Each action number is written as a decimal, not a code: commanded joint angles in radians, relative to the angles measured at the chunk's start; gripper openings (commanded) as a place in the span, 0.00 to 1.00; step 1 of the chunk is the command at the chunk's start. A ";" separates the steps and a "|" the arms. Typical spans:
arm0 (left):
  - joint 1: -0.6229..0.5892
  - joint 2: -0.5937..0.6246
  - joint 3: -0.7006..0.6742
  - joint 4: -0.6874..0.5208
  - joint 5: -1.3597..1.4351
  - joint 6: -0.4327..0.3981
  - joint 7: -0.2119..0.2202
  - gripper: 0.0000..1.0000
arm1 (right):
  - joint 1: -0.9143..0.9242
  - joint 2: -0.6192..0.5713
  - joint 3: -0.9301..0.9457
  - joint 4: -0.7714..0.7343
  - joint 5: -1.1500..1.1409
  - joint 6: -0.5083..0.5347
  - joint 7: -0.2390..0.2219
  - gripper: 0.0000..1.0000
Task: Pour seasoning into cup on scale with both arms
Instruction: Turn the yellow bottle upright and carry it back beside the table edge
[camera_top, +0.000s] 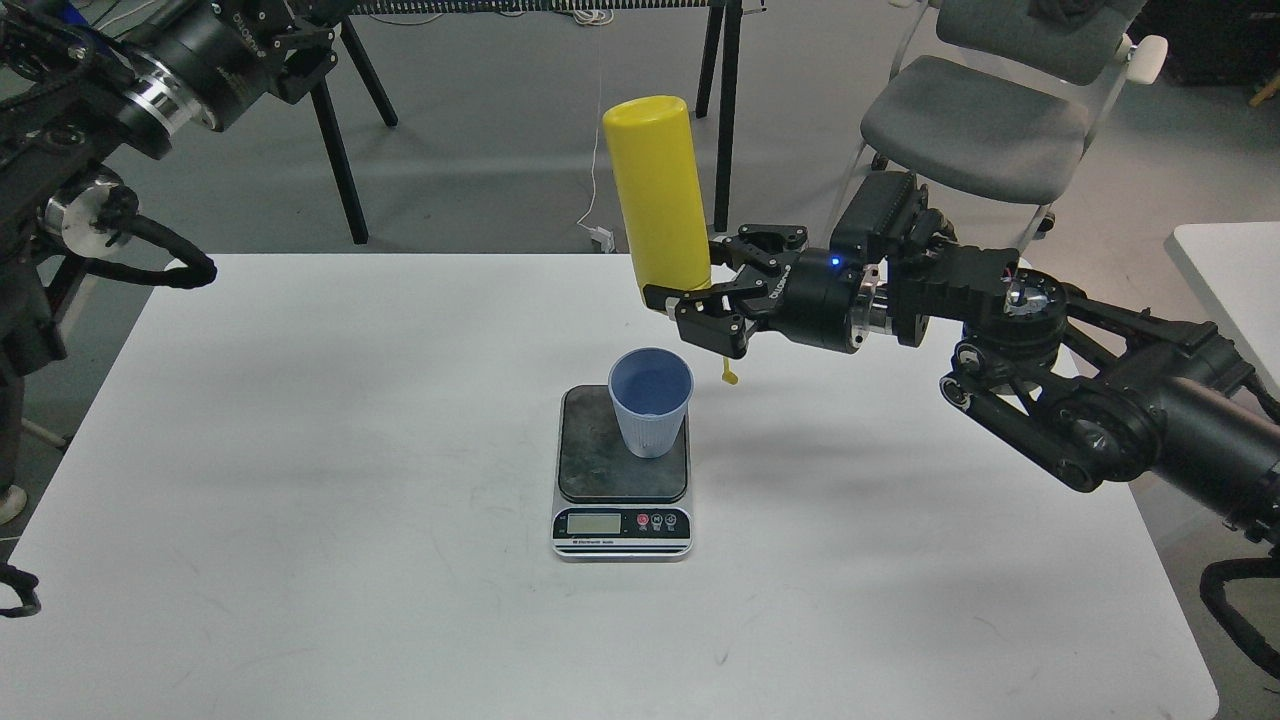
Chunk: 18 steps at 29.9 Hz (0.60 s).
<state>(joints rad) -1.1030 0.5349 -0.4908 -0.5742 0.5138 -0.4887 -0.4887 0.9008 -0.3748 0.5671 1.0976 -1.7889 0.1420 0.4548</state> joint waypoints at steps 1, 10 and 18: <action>0.003 0.004 0.001 0.000 0.000 0.000 0.000 0.87 | 0.006 -0.070 0.065 -0.001 0.475 0.126 -0.048 0.42; 0.003 0.001 0.001 0.000 0.002 0.000 0.000 0.87 | -0.095 -0.210 0.072 -0.047 1.921 0.347 -0.110 0.42; 0.006 -0.010 0.003 0.000 0.002 0.000 0.000 0.87 | -0.373 -0.156 0.315 0.017 2.258 0.347 -0.036 0.42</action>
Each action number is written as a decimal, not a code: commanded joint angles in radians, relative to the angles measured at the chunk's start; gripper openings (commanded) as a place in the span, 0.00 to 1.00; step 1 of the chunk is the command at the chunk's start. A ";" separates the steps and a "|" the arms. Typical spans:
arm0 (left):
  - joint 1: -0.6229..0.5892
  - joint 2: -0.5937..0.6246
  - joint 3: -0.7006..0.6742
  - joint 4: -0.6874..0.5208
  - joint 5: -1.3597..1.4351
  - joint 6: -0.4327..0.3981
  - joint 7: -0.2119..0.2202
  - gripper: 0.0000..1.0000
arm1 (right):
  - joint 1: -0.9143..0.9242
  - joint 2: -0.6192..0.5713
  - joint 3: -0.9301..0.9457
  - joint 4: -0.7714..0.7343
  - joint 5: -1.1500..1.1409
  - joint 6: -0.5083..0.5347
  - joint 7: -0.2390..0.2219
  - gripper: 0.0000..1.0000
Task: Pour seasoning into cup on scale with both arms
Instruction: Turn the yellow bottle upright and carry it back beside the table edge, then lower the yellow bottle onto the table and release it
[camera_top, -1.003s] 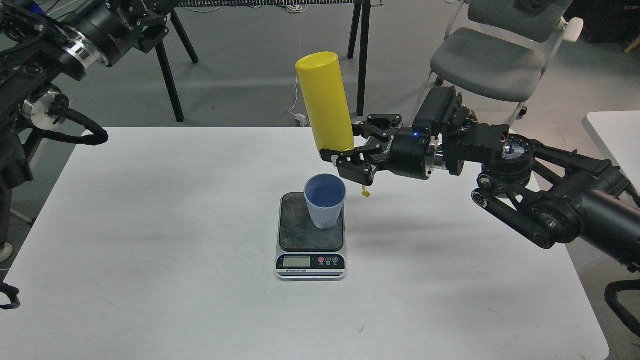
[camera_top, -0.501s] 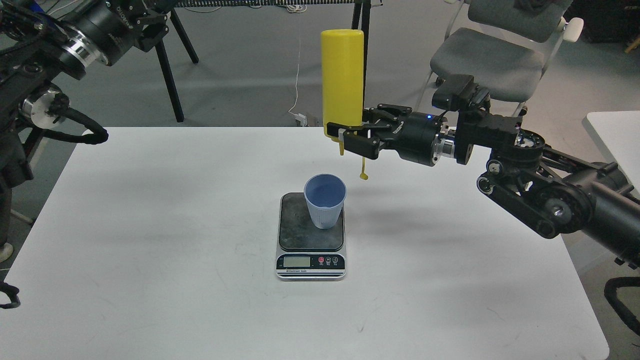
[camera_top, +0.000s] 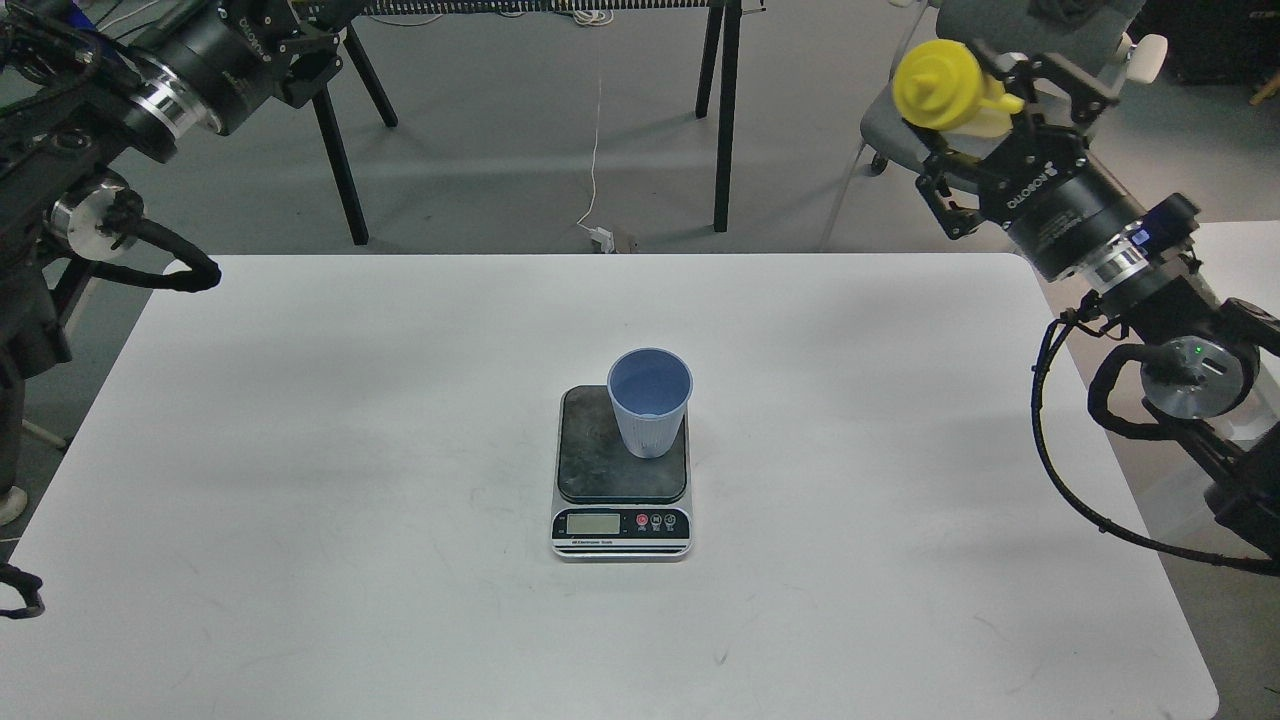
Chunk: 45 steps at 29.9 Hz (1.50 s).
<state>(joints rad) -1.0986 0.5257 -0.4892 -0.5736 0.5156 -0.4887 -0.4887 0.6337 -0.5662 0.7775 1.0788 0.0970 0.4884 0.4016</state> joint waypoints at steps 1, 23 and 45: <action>0.002 0.000 0.001 0.000 0.000 0.000 0.000 0.87 | -0.145 0.048 0.149 0.044 0.377 0.000 0.019 0.42; 0.009 -0.009 0.015 0.001 0.011 0.000 0.000 0.87 | -0.529 0.450 0.473 0.093 0.432 0.000 0.062 0.42; 0.011 -0.010 0.017 0.001 0.012 0.000 0.000 0.87 | -0.621 0.483 0.445 0.099 0.345 0.000 0.085 0.42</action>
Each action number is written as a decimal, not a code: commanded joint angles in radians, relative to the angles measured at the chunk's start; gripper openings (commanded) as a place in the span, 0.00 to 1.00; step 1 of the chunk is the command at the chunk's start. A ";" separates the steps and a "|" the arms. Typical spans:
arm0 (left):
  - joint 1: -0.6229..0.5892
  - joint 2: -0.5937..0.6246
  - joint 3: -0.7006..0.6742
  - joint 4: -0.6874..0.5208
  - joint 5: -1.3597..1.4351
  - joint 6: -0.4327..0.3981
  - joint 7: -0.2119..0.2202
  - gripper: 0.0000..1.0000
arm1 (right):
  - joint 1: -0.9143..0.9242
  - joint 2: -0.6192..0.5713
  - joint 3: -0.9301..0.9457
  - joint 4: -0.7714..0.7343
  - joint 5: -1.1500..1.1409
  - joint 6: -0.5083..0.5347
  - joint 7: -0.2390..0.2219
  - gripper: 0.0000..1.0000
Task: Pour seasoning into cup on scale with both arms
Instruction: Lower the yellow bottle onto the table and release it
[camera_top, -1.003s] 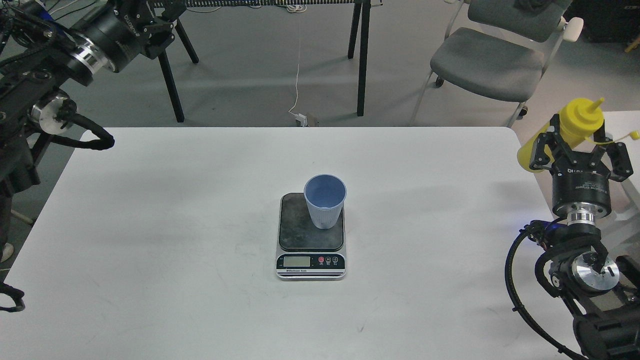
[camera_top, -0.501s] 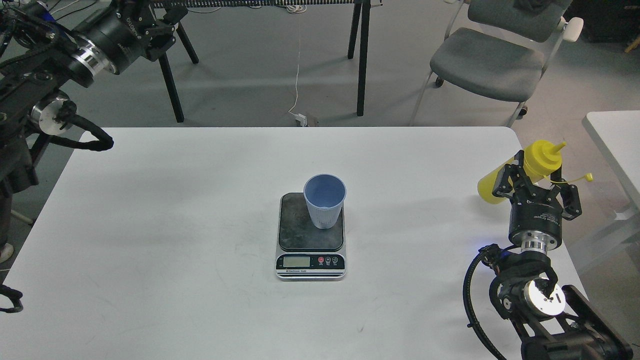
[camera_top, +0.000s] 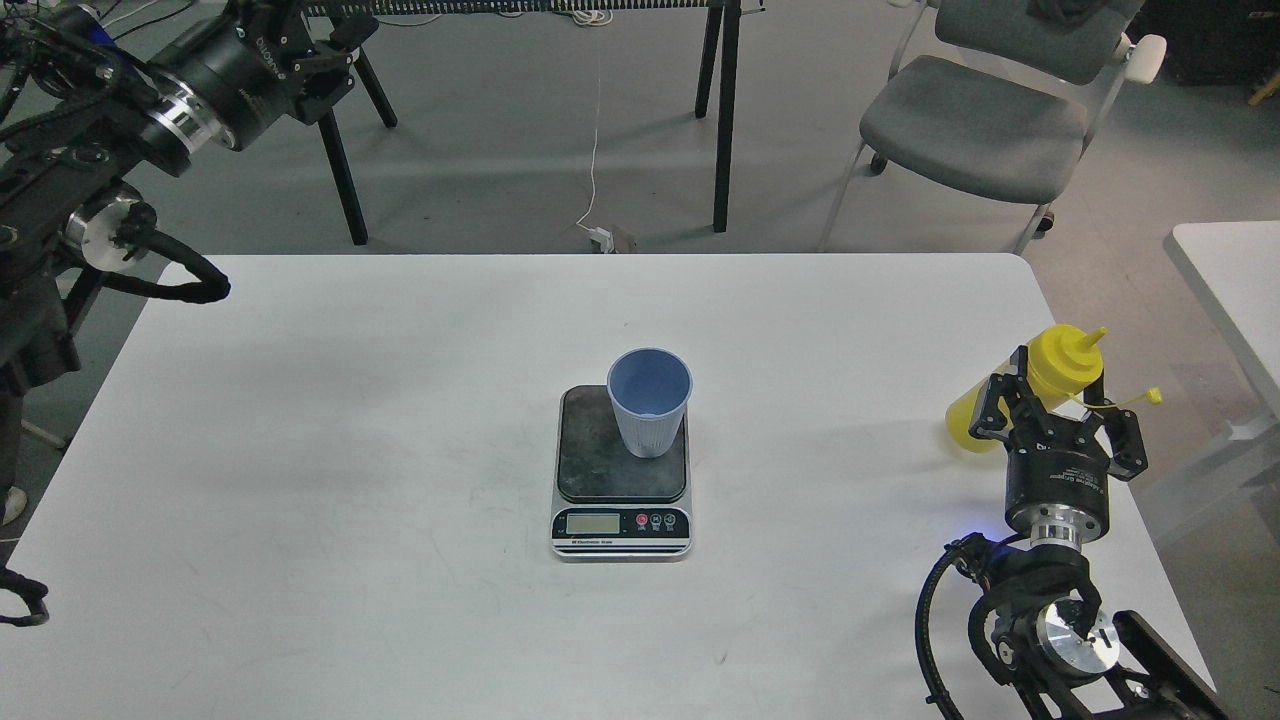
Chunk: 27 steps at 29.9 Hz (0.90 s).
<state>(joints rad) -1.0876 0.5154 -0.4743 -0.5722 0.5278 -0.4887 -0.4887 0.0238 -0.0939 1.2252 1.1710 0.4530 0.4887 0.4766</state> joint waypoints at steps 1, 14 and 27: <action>0.000 0.000 0.002 0.000 0.000 0.000 0.000 0.87 | -0.019 0.013 -0.001 0.015 -0.016 0.000 0.012 0.42; 0.000 0.003 0.000 0.000 0.000 0.000 0.000 0.87 | -0.033 0.006 0.002 0.010 -0.057 0.000 0.012 0.42; 0.009 0.003 0.002 0.000 0.000 0.000 0.000 0.87 | -0.074 0.006 0.002 0.016 -0.074 0.000 0.012 0.42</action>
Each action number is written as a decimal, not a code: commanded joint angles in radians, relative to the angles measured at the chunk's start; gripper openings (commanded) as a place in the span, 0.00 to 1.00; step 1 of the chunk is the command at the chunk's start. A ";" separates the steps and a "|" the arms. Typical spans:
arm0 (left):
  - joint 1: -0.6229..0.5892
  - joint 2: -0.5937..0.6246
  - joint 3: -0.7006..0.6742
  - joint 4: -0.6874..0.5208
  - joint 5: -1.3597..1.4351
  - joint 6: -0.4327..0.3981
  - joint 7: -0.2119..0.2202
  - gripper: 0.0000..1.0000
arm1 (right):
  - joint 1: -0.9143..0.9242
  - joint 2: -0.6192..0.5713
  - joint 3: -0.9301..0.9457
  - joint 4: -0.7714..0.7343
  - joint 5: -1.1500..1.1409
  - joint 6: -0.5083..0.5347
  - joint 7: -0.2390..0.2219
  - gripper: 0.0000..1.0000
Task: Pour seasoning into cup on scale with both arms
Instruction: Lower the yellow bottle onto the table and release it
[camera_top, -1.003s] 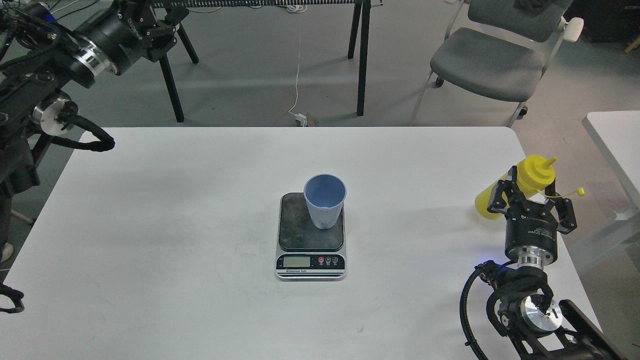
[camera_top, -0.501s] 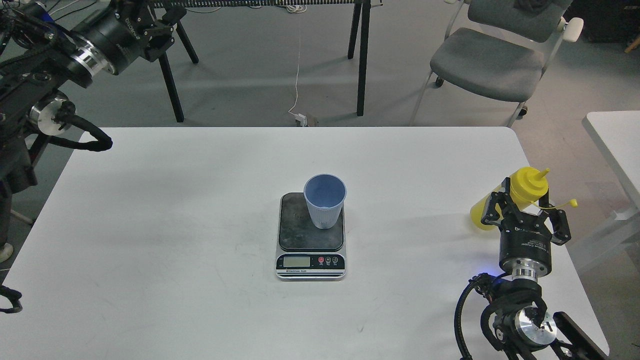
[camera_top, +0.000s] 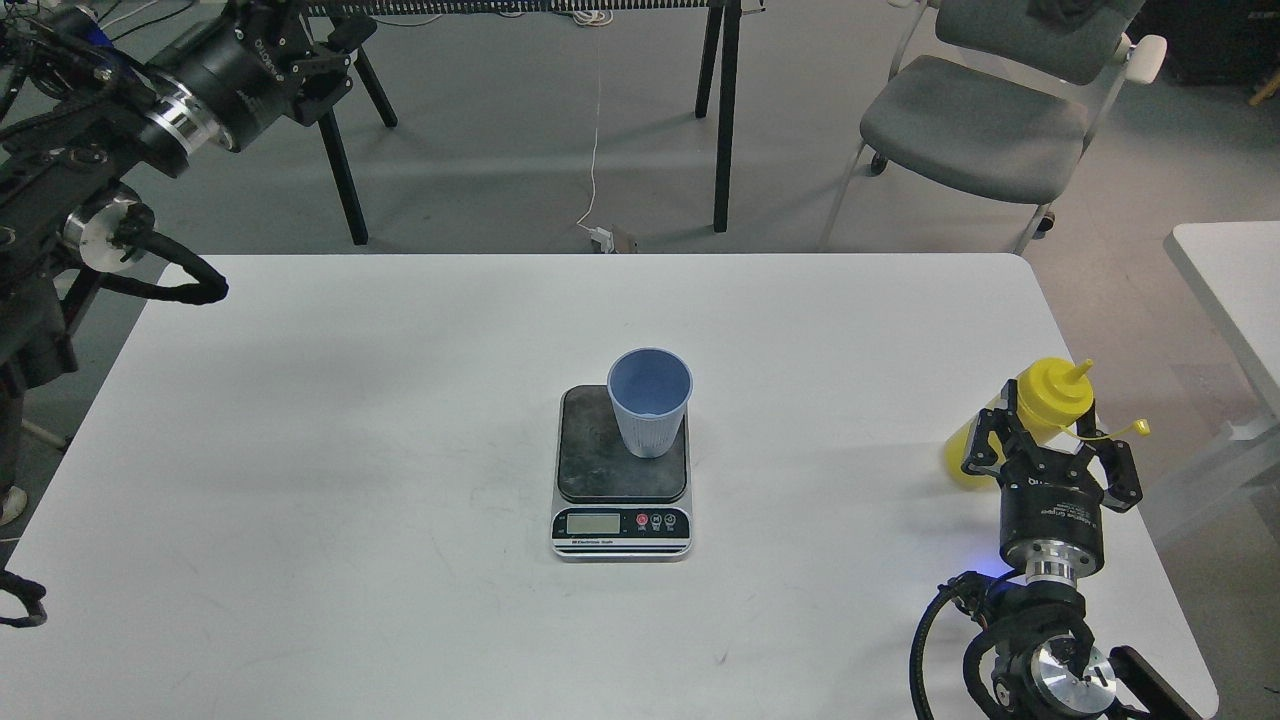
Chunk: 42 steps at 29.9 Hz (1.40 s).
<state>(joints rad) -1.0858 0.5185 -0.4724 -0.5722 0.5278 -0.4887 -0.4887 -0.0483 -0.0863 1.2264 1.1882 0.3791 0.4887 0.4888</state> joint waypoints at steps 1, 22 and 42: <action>0.012 -0.002 0.000 0.000 0.000 0.000 0.000 0.87 | -0.002 -0.001 -0.001 -0.004 -0.002 0.000 0.000 0.42; 0.017 -0.006 0.000 0.000 0.000 0.000 0.000 0.87 | 0.001 -0.003 -0.028 -0.018 -0.016 0.000 0.000 0.94; 0.023 -0.005 -0.003 0.000 -0.002 0.000 0.000 0.87 | -0.151 -0.304 -0.169 0.109 -0.017 0.000 0.000 0.99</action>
<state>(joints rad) -1.0667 0.5131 -0.4754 -0.5722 0.5262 -0.4887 -0.4887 -0.1661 -0.3049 1.0824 1.2655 0.3625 0.4887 0.4886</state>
